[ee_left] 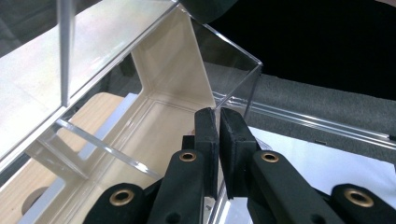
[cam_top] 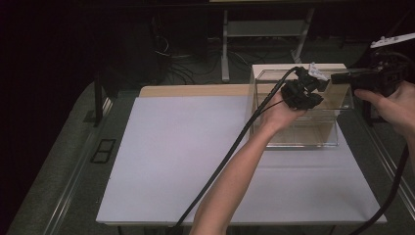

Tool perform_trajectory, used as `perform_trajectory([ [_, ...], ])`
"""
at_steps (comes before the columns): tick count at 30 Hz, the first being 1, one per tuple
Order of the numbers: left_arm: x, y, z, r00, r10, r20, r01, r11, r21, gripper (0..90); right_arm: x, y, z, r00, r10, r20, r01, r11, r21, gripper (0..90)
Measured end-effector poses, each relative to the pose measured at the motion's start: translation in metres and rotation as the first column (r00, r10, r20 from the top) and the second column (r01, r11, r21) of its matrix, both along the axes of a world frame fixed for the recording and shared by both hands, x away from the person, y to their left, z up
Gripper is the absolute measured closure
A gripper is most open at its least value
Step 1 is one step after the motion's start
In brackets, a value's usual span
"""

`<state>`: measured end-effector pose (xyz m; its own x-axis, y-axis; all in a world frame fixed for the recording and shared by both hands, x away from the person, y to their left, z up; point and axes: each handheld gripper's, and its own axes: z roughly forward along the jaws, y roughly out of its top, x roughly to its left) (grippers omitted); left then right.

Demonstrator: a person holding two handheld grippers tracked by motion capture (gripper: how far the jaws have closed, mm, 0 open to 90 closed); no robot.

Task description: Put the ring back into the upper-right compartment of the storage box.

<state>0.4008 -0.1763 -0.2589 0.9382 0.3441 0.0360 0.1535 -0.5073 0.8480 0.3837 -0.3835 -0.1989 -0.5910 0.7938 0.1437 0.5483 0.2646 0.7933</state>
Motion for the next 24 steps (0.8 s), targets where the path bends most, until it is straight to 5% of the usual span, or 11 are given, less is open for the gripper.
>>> perform_trajectory([
  [12, -0.016, 0.007, 0.013, 0.9967, -0.081, -0.014, 0.080, 0.9957, -0.047, 69.0, 0.000, 0.000, 0.000, 1.0000, -0.001, 0.002, 0.001, 1.000, 0.002, 89.6],
  [24, -0.035, 0.030, 0.024, 0.9913, -0.129, -0.028, 0.127, 0.9899, -0.063, 38.9, -0.001, 0.000, -0.001, 1.0000, -0.003, 0.004, 0.003, 1.000, 0.007, 89.6],
])
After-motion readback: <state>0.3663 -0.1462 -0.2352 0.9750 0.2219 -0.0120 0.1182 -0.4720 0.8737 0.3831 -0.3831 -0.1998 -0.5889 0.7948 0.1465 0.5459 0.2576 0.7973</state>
